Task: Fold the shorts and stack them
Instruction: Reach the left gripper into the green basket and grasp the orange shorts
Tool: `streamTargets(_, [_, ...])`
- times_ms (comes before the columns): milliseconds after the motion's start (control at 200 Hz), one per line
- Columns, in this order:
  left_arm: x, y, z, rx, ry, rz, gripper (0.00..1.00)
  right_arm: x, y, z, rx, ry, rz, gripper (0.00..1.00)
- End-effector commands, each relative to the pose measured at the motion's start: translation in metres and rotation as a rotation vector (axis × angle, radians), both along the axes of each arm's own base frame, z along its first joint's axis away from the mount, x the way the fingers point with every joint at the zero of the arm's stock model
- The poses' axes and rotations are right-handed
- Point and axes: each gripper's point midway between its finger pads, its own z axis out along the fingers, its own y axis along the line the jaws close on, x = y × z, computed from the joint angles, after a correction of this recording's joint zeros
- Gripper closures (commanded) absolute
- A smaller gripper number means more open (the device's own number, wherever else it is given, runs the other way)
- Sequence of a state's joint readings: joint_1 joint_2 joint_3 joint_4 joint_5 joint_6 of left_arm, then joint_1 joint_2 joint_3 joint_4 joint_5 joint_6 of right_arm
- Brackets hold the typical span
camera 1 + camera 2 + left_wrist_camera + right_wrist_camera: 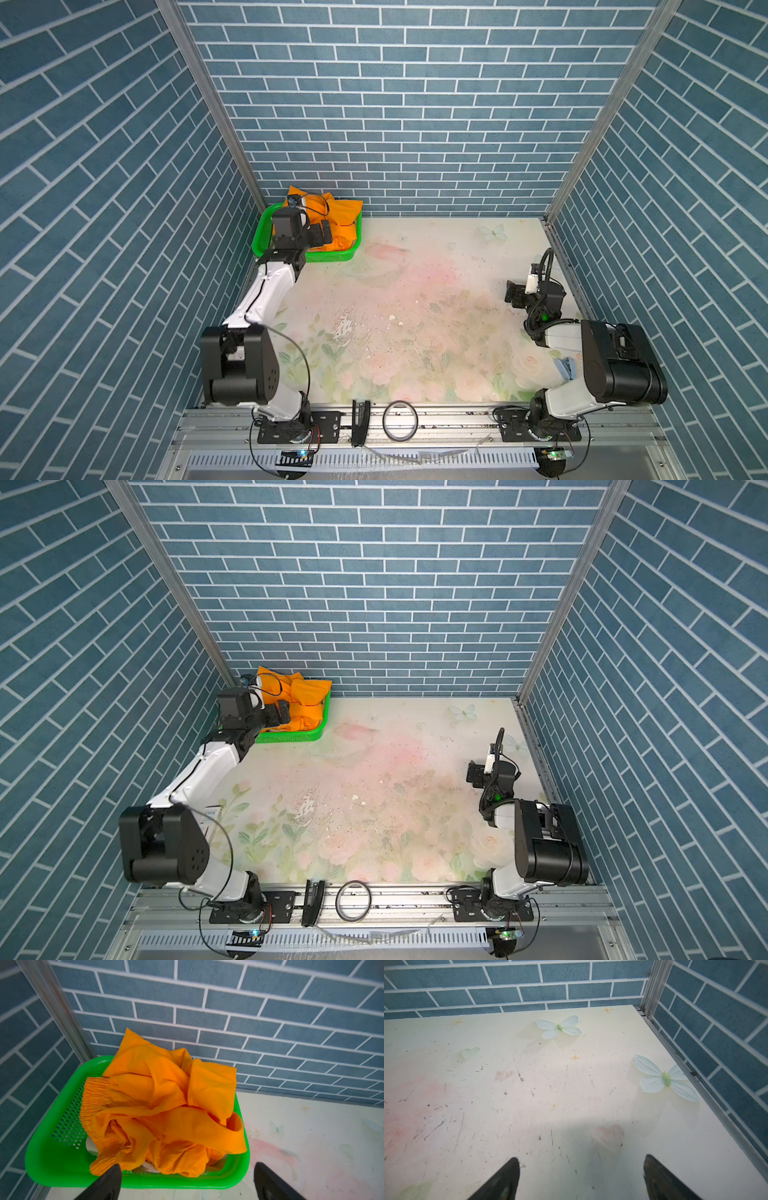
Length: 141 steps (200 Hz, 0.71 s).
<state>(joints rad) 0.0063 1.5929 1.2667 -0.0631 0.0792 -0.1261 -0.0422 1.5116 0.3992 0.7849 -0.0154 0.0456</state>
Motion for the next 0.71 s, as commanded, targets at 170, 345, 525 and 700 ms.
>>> streamTargets(170, [0.05, -0.021, -0.068, -0.004, 0.181, -0.125, 0.0, 0.004, 0.005, 0.019, -0.019, -0.048, 0.037, 0.1])
streamTargets(345, [0.062, -0.035, -0.085, 0.055, 0.195, -0.16, 0.0, -0.005, 0.016, 0.046, -0.03, -0.068, 0.096, 0.14])
streamTargets(525, [0.069, -0.039, -0.091, 0.067, 0.235, -0.19, 0.43, -0.02, 0.051, 0.094, 0.091, -0.161, 0.222, 0.15])
streamTargets(700, [0.068, -0.042, -0.079, 0.065, 0.241, -0.208, 1.0, -0.034, 0.08, 0.116, 0.102, -0.133, 0.304, 0.16])
